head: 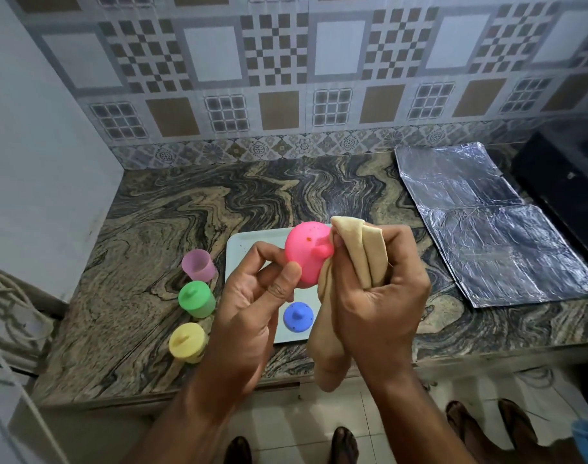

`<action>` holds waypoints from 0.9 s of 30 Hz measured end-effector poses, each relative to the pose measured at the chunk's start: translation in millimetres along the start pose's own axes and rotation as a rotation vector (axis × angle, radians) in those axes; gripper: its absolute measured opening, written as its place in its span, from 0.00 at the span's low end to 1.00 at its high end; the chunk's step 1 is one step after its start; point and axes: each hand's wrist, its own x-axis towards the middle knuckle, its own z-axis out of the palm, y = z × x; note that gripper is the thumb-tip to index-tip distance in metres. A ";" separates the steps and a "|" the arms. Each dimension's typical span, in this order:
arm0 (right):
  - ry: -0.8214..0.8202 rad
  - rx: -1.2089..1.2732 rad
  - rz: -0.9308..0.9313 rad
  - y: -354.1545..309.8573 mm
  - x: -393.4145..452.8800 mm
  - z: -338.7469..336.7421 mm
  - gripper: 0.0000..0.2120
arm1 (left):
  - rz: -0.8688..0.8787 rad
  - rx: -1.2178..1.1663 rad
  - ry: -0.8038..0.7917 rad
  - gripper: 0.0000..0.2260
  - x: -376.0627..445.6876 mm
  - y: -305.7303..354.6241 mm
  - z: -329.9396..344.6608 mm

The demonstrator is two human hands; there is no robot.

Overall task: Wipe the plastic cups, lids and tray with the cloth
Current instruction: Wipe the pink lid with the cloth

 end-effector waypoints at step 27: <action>-0.467 -0.005 -0.162 -9.1 32.1 -17.8 0.07 | -0.311 -0.162 -0.125 0.23 21.0 27.1 -41.0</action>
